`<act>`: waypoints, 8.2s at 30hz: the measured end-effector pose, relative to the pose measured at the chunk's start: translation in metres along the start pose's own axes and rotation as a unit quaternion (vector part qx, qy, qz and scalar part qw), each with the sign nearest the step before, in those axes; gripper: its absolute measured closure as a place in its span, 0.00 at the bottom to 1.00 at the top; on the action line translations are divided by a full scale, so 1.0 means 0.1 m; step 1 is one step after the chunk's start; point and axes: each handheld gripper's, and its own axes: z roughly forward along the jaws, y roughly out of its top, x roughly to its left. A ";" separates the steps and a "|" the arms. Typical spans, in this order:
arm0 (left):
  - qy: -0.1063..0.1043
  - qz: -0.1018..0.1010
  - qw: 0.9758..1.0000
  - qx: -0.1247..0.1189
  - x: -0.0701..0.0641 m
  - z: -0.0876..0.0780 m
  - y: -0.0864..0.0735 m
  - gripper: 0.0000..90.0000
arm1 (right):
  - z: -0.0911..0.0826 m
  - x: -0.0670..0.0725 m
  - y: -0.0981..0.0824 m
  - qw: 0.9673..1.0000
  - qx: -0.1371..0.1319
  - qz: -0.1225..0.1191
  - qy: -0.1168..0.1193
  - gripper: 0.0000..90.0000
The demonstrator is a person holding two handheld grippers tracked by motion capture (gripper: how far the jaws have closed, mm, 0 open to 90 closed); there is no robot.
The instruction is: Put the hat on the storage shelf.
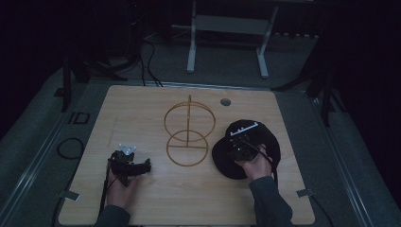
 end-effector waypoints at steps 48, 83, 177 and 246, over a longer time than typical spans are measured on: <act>0.000 0.000 1.000 -0.001 0.00 0.00 0.00 0.01 | -0.43 -0.03 0.41 0.997 0.004 -0.082 -0.011 0.88; 0.000 -0.001 1.000 -0.001 0.00 0.00 0.00 0.01 | -0.81 -0.06 0.71 0.984 0.033 -0.175 -0.006 0.88; -0.003 0.004 1.000 0.000 -0.01 0.01 0.01 0.01 | -1.78 0.11 1.16 0.973 -0.041 -0.224 0.037 0.86; -0.005 0.007 1.000 0.001 -0.02 0.01 0.01 0.01 | -1.71 0.89 1.52 0.949 -0.056 -0.297 0.086 0.86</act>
